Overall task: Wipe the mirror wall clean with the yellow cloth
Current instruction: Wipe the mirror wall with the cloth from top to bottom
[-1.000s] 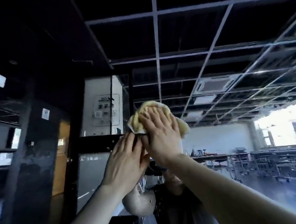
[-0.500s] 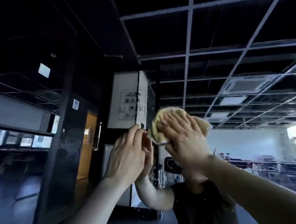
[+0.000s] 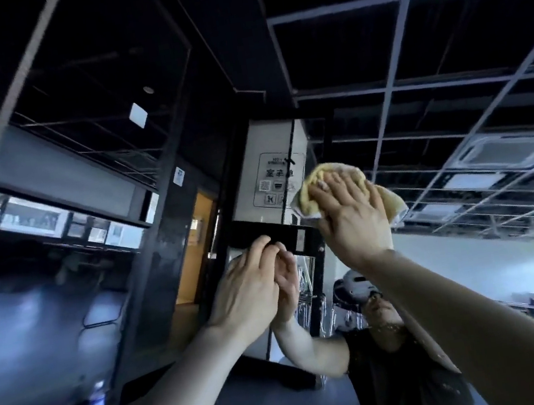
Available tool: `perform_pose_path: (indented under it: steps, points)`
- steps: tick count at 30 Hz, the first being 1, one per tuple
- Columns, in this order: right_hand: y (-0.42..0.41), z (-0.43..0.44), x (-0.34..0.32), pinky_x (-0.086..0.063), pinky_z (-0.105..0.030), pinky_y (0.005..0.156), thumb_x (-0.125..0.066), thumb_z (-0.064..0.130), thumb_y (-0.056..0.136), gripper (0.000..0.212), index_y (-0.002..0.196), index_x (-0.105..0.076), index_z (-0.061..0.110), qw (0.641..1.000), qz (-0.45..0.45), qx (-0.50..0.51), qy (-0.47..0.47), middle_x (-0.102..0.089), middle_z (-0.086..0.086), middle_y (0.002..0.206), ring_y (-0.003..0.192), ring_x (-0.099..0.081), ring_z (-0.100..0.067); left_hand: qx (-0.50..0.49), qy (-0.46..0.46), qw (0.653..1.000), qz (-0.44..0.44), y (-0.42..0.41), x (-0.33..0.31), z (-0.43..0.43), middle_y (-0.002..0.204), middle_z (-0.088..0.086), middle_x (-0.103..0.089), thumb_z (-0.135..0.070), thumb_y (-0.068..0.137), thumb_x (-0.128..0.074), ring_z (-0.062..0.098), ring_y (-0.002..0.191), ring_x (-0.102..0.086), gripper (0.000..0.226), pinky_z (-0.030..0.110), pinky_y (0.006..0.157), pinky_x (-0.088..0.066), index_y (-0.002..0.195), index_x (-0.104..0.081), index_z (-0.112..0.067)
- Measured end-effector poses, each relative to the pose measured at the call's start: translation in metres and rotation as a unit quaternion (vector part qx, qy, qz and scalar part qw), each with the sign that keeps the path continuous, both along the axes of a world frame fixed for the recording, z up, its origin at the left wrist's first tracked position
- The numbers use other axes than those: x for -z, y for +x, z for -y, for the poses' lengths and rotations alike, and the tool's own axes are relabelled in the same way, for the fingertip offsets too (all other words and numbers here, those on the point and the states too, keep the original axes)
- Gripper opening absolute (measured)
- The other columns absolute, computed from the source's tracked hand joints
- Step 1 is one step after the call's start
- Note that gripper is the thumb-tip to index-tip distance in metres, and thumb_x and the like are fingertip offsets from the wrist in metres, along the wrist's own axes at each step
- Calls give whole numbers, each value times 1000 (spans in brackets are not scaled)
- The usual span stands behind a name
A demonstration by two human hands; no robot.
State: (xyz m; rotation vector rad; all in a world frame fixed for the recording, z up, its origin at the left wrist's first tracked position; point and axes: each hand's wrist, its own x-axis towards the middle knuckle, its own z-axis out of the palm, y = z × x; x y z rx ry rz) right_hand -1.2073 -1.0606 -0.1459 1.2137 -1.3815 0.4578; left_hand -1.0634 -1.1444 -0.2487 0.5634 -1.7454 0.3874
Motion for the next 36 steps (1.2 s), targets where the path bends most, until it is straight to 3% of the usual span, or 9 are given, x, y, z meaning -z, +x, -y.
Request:
perform_pose_path:
  steps: [6, 8, 11, 15, 24, 29, 31, 34, 36]
  points:
    - [3, 5, 73, -30, -45, 109, -42, 42, 82, 52, 129, -58, 25, 969, -138, 15, 203, -56, -3, 135, 126, -50, -26, 1, 29, 999, 27, 18, 34, 17, 117, 2, -61, -14, 59, -72, 15, 89, -67, 47, 23, 75, -52, 104, -63, -12]
    - [10, 8, 48, -38, -50, 100, -36, 44, 83, 54, 128, -59, 25, 973, -140, 34, 178, -57, -4, 133, 123, -53, -29, -5, 26, 999, 20, 22, 36, 19, 111, -3, -62, -22, 67, -52, 8, 87, -64, 36, 15, 76, -43, 101, -63, -16]
    - [28, 20, -4, -7, -47, 114, -31, 46, 97, 53, 145, -36, 24, 993, -36, 16, 113, -27, -6, 154, 142, -22, -29, -4, 35, 999, -7, 22, 32, 19, 107, -5, -63, -23, 70, -33, 5, 82, -62, 42, 19, 82, -34, 97, -64, -16]
    - [41, 42, -20, 5, -39, 116, -29, 48, 100, 54, 149, -22, 29, 998, 8, 11, 67, -10, 1, 159, 147, -2, -20, 16, 20, 998, -59, 20, 36, 24, 114, -1, -60, -7, 69, -62, 12, 83, -66, 32, 19, 81, -37, 101, -61, -13]
    - [22, 21, 102, -25, -43, 112, -37, 44, 81, 57, 125, -62, 18, 966, -84, -14, 242, -56, -7, 134, 129, -47, -28, 88, 116, 988, -45, 22, 71, 15, 136, -4, -40, -3, 85, -48, 16, 118, -46, 40, 20, 87, -39, 125, -48, -9]
    - [8, -10, 139, -45, -44, 101, -55, 33, 66, 51, 115, -68, 29, 946, -123, -31, 298, -64, 2, 123, 116, -59, -24, 165, 176, 968, -72, 9, 92, -5, 117, -2, -50, -2, 87, -52, 16, 103, -54, 33, 26, 82, -44, 119, -50, -10]
    - [18, -24, 133, -50, -39, 92, -42, 25, 76, 51, 124, -60, 26, 952, -37, -123, 277, -61, 1, 124, 114, -58, -24, 242, 275, 915, -171, 5, 86, -15, 97, -9, -54, -9, 90, -53, 14, 95, -56, 19, 21, 78, -42, 109, -55, -10]
    - [37, -54, 126, -34, -8, 76, -51, 11, 88, 35, 122, -44, 8, 925, 192, -282, 170, -56, 5, 97, 96, -50, 10, 434, 422, 733, -312, 7, 68, -43, 88, -6, -63, -32, 96, -49, 22, 95, -62, 19, 32, 81, -49, 88, -57, -17]
    - [38, -64, 134, -35, -4, 62, -57, 7, 90, 20, 106, -46, 4, 880, 329, -315, 139, -47, 12, 76, 72, -48, 23, 514, 483, 648, -288, 5, 68, -66, 97, -3, -68, -45, 95, -43, 15, 96, -63, 27, 36, 85, -51, 95, -62, -26]
